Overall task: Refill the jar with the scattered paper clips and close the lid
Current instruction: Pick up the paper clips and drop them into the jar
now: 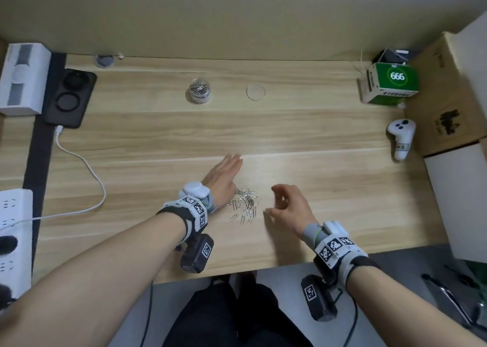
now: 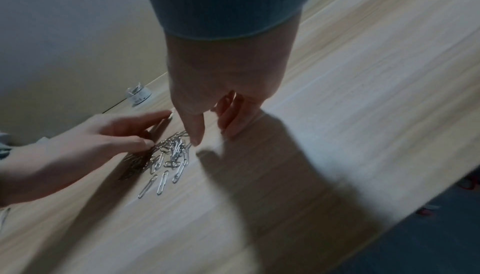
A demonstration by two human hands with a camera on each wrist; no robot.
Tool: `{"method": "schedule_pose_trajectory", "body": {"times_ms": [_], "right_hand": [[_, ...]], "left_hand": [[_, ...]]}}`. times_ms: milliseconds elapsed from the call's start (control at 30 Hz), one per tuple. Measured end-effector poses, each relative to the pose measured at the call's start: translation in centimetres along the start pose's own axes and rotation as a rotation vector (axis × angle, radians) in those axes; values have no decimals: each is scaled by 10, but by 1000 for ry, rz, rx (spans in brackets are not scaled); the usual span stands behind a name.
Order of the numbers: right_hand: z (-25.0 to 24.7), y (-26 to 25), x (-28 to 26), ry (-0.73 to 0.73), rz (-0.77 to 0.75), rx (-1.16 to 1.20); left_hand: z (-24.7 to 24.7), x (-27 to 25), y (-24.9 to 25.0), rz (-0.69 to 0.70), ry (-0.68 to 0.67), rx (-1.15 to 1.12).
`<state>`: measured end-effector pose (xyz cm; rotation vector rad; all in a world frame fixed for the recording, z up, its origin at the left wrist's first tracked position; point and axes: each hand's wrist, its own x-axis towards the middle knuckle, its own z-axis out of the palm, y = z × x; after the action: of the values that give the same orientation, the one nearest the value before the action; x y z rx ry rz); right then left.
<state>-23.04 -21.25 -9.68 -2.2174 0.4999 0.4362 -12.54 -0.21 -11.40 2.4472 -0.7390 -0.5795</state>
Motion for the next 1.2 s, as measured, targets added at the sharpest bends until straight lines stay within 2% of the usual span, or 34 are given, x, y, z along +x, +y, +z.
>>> {"method": "schedule_pose_trajectory", "body": {"times_ms": [133, 200, 367, 567, 667, 800, 900, 1067, 1200], "right_hand": [[9, -11, 6, -72, -83, -69], [14, -19, 7, -126, -131, -144], [24, -31, 14, -181, -292, -330], [41, -55, 28, -181, -388, -395], [45, -58, 36, -231, -436, -378], [50, -58, 42, -213, -450, -352], [48, -65, 46, -227, -405, -339], [35, -58, 43, -197, -173, 84], [10, -34, 39, -143, -13, 282]], "left_hand": [[16, -35, 3, 160, -31, 30], [19, -50, 1, 173, -10, -15], [1, -71, -8, 11, 245, -85], [-15, -87, -25, -228, 241, -44], [-13, -90, -28, -263, 268, -69], [-10, -87, -28, -262, 279, -102], [-9, -84, -18, -295, 228, -142], [0, -73, 7, -380, 43, 2], [14, -55, 30, -379, 67, 17]]}}
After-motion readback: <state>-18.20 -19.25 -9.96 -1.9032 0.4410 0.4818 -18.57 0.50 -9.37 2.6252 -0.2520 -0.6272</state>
